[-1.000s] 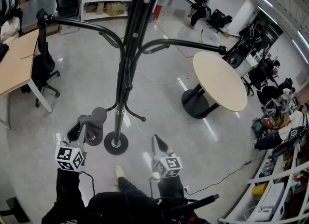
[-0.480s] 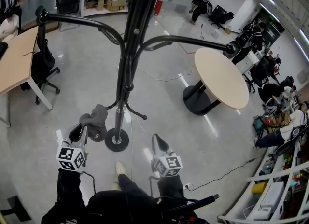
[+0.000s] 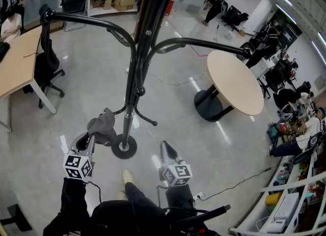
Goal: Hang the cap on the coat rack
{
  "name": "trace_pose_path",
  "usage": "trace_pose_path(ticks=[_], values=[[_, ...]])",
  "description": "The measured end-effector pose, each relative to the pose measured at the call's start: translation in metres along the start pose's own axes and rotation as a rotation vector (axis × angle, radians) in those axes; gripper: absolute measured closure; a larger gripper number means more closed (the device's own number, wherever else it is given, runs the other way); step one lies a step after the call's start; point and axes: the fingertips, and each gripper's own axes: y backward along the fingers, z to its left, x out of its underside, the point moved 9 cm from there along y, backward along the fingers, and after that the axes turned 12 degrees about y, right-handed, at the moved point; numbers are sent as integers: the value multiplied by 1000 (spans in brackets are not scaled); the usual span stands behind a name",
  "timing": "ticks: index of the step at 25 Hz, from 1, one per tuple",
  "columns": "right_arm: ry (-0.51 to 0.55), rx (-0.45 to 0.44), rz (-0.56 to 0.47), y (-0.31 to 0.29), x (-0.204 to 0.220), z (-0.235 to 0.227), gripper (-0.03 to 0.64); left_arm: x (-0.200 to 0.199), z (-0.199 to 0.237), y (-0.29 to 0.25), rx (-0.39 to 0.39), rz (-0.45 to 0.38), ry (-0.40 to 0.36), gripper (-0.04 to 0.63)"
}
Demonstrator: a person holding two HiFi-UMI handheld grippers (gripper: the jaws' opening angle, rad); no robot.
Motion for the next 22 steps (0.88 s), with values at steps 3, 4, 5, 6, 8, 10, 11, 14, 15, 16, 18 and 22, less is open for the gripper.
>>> trace_pose_path(ticks=[3,4,5,6,8,10,11,14,15,16,18,22], values=[[-2,-6,-3,-2,0,2,615,5,1,0,0,14,-7,515],[-3,-8,-3,-3,0,2,615,7,1,0,0,18,-10,515],[-3,-11,-2,-3,1,3,615,9,1,-1,-1,22,-12,515],[-3,-13,-1,-3,1,3,615,11,1,-1,-1,24,-12,515],[-4,-15,1,-3,2,4,615,13,1,-2,-2,29,-11,515],[-5,-14,0,-3,2,3,615,15,2,-4,-6,34,-11,515],[-6,-11,0,-3,2,2,615,16,3,-5,-9,37,-10,515],[-10,-6,8,0,4,-2,615,21,4,-9,-15,47,-6,515],[-12,-6,12,1,6,-3,615,24,4,-10,-17,52,-5,515],[-14,-6,14,3,6,-5,615,27,3,-11,-19,58,-6,515],[-14,-7,13,4,7,-6,615,31,2,-12,-24,72,-12,515],[-12,-9,12,3,7,-7,615,36,3,-15,-28,81,-14,515]])
